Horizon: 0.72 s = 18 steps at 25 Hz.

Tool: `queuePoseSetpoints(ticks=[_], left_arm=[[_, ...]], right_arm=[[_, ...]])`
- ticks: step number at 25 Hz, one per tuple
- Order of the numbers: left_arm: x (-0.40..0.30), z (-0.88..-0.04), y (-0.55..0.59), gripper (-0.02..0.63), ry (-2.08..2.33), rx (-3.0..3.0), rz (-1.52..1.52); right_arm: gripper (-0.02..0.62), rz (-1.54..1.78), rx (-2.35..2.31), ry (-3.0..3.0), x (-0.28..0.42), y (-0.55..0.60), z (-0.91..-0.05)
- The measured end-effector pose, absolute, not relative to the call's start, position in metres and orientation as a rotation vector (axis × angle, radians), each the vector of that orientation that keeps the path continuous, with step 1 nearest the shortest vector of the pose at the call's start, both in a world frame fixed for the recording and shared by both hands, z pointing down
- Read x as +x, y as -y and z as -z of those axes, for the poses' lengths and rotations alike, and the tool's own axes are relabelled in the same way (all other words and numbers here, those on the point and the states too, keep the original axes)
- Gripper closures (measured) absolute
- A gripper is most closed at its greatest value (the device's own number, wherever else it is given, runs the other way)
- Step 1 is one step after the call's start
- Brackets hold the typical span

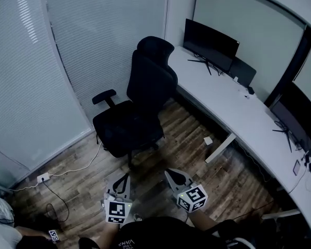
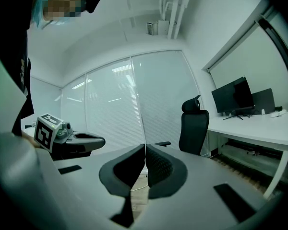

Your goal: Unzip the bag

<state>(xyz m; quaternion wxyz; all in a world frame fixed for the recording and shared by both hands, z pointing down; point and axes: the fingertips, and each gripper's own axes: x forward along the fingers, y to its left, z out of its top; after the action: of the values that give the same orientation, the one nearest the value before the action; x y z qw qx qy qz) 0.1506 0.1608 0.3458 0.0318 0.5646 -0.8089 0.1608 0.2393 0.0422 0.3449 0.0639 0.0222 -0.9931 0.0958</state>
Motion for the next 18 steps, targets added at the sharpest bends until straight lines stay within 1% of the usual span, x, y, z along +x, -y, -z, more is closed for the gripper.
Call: queuePoseSetpoints(ticks=[11,18], left_arm=[[0.191,-0.337,-0.164,0.588,2.531,1.7,-0.461],[0.205,-0.337,-0.165,0.588,2.537,1.682,-0.455]], right_arm=[[0.551,-0.282,0.05,2.995,0.28,-0.044,-0.342],[0.552,-0.295,0.039,3.0,0.294,-0.043,-0.339]])
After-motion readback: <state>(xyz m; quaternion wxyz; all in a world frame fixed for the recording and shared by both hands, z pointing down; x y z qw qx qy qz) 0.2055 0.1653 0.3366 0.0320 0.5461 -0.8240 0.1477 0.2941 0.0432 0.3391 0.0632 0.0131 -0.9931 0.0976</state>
